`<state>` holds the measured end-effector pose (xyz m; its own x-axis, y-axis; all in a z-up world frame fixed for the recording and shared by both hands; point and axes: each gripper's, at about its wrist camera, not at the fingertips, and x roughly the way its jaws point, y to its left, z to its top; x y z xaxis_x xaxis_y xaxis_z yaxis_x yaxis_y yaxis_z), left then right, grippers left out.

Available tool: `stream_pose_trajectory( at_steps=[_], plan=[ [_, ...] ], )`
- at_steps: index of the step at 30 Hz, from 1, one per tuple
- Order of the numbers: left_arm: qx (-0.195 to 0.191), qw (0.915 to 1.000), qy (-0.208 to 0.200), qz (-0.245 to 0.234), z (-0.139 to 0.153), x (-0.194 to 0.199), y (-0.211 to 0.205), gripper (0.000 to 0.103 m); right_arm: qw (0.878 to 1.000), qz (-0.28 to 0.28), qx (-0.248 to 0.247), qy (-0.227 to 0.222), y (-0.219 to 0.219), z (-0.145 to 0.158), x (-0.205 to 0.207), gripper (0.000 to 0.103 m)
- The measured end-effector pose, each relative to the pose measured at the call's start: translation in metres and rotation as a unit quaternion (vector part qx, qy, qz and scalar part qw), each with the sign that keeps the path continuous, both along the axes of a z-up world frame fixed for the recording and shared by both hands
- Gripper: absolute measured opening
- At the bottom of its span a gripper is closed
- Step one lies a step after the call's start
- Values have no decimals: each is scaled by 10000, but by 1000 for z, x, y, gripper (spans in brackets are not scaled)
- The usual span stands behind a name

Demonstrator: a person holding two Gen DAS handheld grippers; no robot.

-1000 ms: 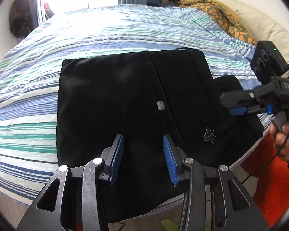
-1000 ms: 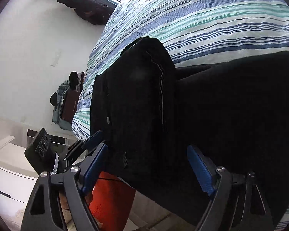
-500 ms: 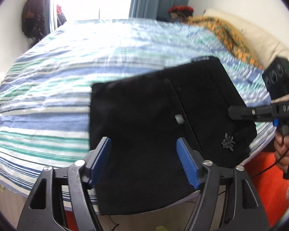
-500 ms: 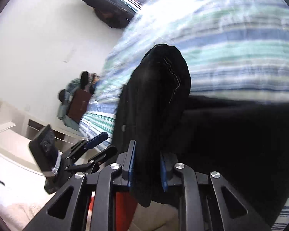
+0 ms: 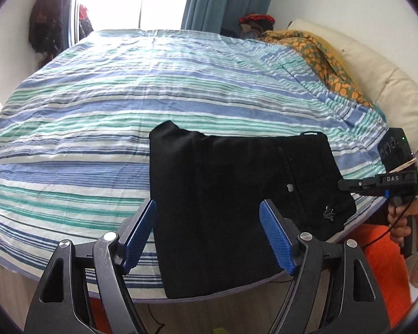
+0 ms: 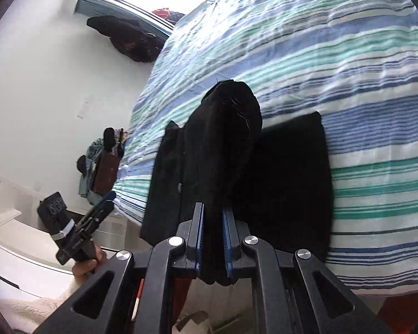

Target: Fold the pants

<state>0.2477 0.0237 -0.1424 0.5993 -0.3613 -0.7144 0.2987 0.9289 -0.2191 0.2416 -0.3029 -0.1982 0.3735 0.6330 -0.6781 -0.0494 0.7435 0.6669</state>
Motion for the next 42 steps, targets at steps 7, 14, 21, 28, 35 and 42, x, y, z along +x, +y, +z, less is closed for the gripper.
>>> stream_pose_trajectory(
  at_steps=[7, 14, 21, 28, 35, 42],
  plan=[
    [126, 9999, 114, -26, -9, -4, -5, 78, 9993, -165, 223, -237, -9, 11, 2, 10],
    [97, 9997, 108, -183, -7, -2, -15, 78, 9985, -363, 294, -294, -38, 20, -11, 8],
    [287, 9985, 109, -449, -13, -8, -28, 78, 9974, -692, 194, 113, -51, -16, -11, 7],
    [379, 9990, 42, -234, -9, -5, -19, 83, 9948, -553, -837, -192, -47, 11, -9, 15],
    [618, 9974, 74, -353, -21, 1, -41, 85, 9637, 208, -2132, -1597, 17, 83, 26, 15],
    [1429, 9849, 400, -895, -61, -13, -73, 84, 9578, 134, -2766, -771, 24, -9, 69, 16]
  ],
)
